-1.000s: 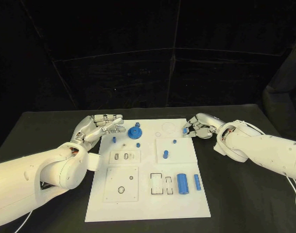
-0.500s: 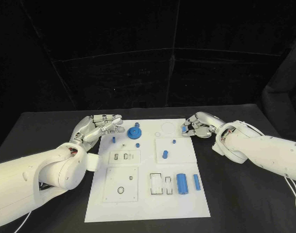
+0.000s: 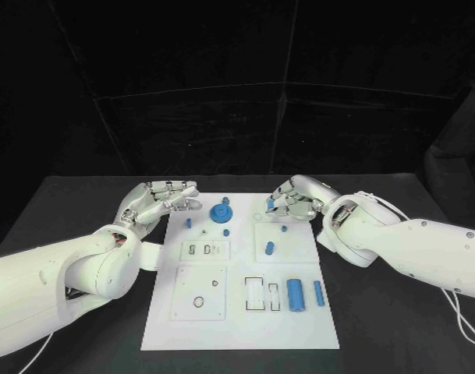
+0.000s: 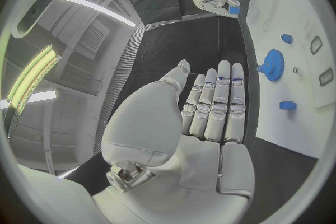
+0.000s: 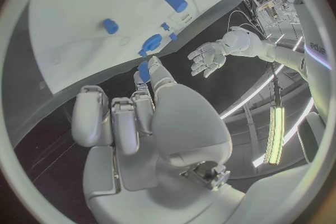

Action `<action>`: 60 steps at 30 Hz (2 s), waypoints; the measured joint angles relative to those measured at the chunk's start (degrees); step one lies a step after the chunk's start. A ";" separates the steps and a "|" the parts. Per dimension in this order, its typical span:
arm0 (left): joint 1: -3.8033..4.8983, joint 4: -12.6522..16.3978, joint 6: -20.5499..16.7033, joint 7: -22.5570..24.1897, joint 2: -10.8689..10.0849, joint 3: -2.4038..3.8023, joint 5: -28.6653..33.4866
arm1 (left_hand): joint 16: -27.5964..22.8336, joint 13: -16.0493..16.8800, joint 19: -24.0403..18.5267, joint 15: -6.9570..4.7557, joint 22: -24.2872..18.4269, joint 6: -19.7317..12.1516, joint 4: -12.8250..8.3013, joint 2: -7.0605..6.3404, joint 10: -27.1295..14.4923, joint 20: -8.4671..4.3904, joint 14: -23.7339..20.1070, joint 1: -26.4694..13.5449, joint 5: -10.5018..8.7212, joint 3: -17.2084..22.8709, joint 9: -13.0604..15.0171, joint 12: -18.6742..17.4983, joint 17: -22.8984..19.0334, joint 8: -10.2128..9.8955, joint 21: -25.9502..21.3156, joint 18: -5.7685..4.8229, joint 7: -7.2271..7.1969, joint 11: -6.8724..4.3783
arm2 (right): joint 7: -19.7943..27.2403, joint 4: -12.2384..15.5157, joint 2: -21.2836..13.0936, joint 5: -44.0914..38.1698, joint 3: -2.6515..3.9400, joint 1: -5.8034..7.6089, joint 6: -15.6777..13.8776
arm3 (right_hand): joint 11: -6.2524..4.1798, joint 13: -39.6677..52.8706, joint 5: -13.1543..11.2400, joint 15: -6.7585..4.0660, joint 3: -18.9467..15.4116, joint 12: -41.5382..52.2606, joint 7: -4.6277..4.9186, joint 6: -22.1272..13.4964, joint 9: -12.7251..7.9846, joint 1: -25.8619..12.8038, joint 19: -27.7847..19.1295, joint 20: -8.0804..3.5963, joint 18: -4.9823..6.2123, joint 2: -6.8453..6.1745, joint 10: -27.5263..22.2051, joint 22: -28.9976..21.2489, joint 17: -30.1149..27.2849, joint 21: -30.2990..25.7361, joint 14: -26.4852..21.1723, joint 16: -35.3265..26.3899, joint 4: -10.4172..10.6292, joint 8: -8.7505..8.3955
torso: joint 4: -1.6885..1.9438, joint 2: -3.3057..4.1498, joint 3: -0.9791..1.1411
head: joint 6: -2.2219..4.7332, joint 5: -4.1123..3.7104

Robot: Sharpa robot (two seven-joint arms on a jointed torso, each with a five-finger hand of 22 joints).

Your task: Assemble the parts on the task board

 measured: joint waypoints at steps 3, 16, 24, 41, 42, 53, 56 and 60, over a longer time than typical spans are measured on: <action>0.45 -0.58 0.04 -0.01 0.04 0.00 0.18 | 0.00 0.00 0.00 0.00 0.00 0.00 0.00 0.00 0.00 0.00 0.00 0.00 0.00 0.00 0.00 -0.16 0.00 0.00 0.00 0.01 0.00 0.00 | -2.59 0.76 2.19 -1.75 -0.03 0.04 0.19 | 0.00 0.00 0.00 0.00 0.00 0.01 0.00 0.00 0.00 0.00 0.00 0.00 0.00 -0.01 0.00 0.44 0.00 0.17 0.00 0.00 0.00 -0.01 | 0.32 -0.27 -0.29 | -0.60 0.27; 1.70 -2.13 0.08 -0.01 0.18 0.02 1.71 | 0.00 0.01 0.00 0.00 0.01 0.00 0.00 0.20 0.00 0.00 0.00 -0.20 0.00 0.00 0.00 -0.15 -0.01 0.00 0.00 0.00 0.00 0.00 | -10.01 0.89 11.78 -10.64 -1.99 -0.88 2.16 | -0.01 -1.22 -0.02 0.01 0.55 0.17 0.07 0.08 0.36 -0.60 0.53 0.10 0.00 -0.62 0.01 1.22 0.00 0.44 0.00 -0.02 0.55 -0.45 | 0.90 -0.91 -1.23 | -2.07 1.98; 1.91 -2.46 0.10 -0.01 0.30 0.01 2.07 | 0.00 0.01 0.00 0.00 0.01 0.00 0.00 0.20 0.00 0.00 0.00 -0.20 0.00 0.00 0.00 -0.15 0.04 0.00 0.00 0.00 0.00 0.00 | -12.12 -0.93 15.23 -14.04 -2.36 -2.19 3.47 | -0.30 -1.47 -0.03 0.01 0.67 0.19 -0.05 0.36 0.35 -0.74 0.61 0.18 0.00 -0.77 0.30 1.26 -0.01 0.44 0.00 -0.02 0.43 -0.73 | 0.90 -0.92 -1.16 | -2.28 2.29; 1.98 -2.41 0.12 -0.01 0.46 0.01 2.30 | 0.00 0.01 0.00 0.00 -0.04 0.00 0.00 0.20 0.00 0.00 -0.01 -0.20 0.00 0.00 0.00 -0.15 0.03 0.00 0.00 0.00 0.00 0.00 | -14.84 -2.47 17.01 -17.28 -2.48 -3.71 5.21 | -0.73 -3.71 0.35 0.01 0.75 0.34 -0.59 0.91 0.28 -1.71 0.61 0.19 0.00 -1.75 0.72 1.25 0.03 0.44 -0.01 -0.02 0.33 -1.11 | 0.91 -0.87 -0.95 | -2.54 2.74; 1.98 -2.41 0.13 -0.01 0.48 0.01 2.31 | 0.00 0.01 0.00 0.00 -0.04 0.00 0.00 0.20 0.00 0.00 -0.01 -0.20 0.00 0.00 0.00 -0.15 0.03 0.00 0.00 0.00 0.00 0.00 | -14.93 -2.50 17.01 -17.38 -2.48 -3.73 5.28 | -1.03 -3.71 0.35 0.01 0.75 0.36 -0.68 1.01 0.28 -1.71 0.61 0.19 0.00 -1.75 1.02 1.25 0.03 0.44 0.00 -0.02 0.33 -1.13 | 0.90 -0.87 -0.95 | -2.52 2.68; 1.98 -2.53 0.23 -0.03 0.58 0.01 2.36 | 0.00 0.01 0.00 0.00 -0.03 0.00 0.00 0.20 0.00 0.00 -0.01 -0.20 0.00 0.00 0.00 -0.15 0.02 0.00 0.00 0.00 0.00 0.00 | -15.44 -2.53 16.80 -18.33 -2.43 -3.80 6.13 | -1.00 -3.74 0.34 0.01 0.80 0.40 -0.88 1.20 0.25 -1.71 0.60 0.18 0.00 -1.75 0.99 1.25 0.03 0.44 -0.01 -0.02 0.25 -1.05 | 0.86 -0.85 -0.91 | -2.54 2.68; 1.99 -2.54 0.30 -0.04 0.63 0.01 2.37 | -0.24 0.01 0.00 0.00 -0.03 0.00 0.00 0.20 0.00 0.00 -0.01 -0.20 0.00 0.00 0.00 -0.15 0.02 0.00 0.00 0.00 0.00 0.00 | -15.47 -2.49 16.85 -18.64 -2.39 -3.80 6.43 | -1.00 -3.75 0.33 0.01 0.87 0.40 -0.88 1.20 0.25 -1.71 0.60 0.18 0.00 -1.75 0.99 1.25 0.02 0.44 0.00 -0.02 0.17 -1.05 | 0.86 -0.84 -0.91 | -2.59 2.66; 1.99 -2.55 0.40 -0.06 0.64 0.00 2.38 | -0.24 0.01 0.00 0.00 -0.03 0.00 0.00 0.20 0.00 0.00 -0.01 -0.20 0.00 0.00 0.00 -0.15 0.02 0.00 0.00 0.00 0.00 0.00 | -15.51 -2.43 16.86 -19.11 -2.33 -3.80 6.84 | -1.00 -3.76 0.33 0.01 0.87 0.40 -0.90 1.20 0.27 -1.71 0.60 0.19 0.00 -1.75 0.99 1.24 0.02 0.44 -0.01 -0.02 0.17 -1.05 | 0.88 -0.81 -0.91 | -2.60 2.54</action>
